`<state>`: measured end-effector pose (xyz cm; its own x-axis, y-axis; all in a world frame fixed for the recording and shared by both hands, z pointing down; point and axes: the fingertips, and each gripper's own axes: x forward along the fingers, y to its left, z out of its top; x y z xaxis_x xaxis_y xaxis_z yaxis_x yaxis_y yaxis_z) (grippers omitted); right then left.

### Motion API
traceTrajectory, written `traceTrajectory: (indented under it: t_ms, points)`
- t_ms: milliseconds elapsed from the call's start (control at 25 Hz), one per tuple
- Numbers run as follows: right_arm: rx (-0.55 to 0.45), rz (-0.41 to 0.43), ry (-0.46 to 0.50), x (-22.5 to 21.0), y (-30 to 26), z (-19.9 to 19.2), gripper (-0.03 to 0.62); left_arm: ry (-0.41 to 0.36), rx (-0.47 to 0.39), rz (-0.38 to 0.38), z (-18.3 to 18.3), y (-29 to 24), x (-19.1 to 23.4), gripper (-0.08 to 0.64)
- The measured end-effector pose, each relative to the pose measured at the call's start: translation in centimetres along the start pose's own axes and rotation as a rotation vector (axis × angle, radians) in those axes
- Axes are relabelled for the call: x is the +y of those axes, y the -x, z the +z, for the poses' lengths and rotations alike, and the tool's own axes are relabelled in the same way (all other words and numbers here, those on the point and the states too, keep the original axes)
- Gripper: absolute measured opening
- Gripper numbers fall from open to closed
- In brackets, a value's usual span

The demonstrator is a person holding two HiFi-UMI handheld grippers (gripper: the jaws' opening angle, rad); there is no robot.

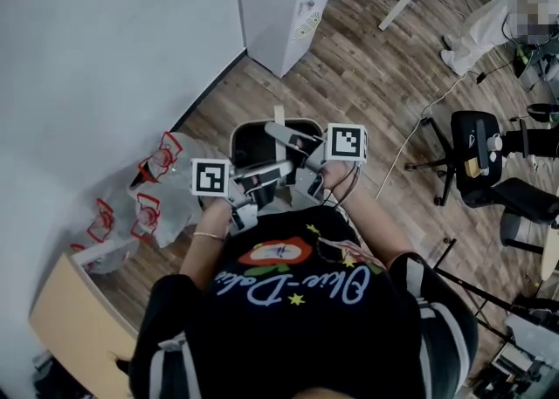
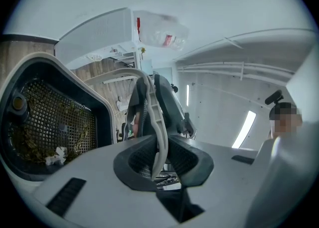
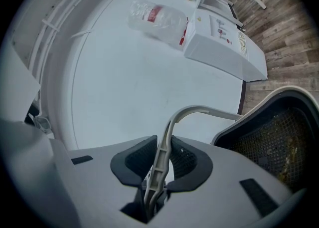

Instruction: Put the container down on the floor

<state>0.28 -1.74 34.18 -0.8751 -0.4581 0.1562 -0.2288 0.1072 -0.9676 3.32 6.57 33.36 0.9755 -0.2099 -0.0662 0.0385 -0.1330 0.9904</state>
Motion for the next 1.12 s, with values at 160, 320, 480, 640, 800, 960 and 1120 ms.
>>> traceTrajectory:
  t_ms: [160, 320, 480, 640, 800, 960, 1120]
  points:
    - [0.020, -0.004, -0.010, -0.4, -0.5, 0.3, 0.069, 0.009, -0.017, 0.003, 0.6, -0.1, 0.5, 0.041]
    - [0.053, -0.002, -0.004, -0.9, -1.0, 1.5, 0.069, 0.012, -0.053, 0.001, 1.8, -0.8, 0.8, 0.041]
    - [0.105, 0.014, -0.007, -1.1, -2.0, 3.0, 0.069, 0.030, -0.102, 0.009, 3.7, -1.5, 1.0, 0.041]
    - [0.151, 0.021, -0.009, -1.1, -4.3, 8.0, 0.069, 0.038, -0.146, 0.035, 9.1, -3.1, 1.2, 0.043]
    - [0.195, 0.034, -0.002, -1.9, -5.1, 9.5, 0.067, 0.039, -0.195, 0.045, 11.0, -3.8, 2.2, 0.042]
    - [0.244, 0.034, 0.007, -2.3, -5.3, 9.3, 0.067, 0.027, -0.236, 0.058, 11.1, -4.0, 2.6, 0.041]
    - [0.283, 0.051, 0.014, -2.4, -5.9, 9.6, 0.067, 0.028, -0.277, 0.054, 11.7, -4.2, 2.9, 0.041]
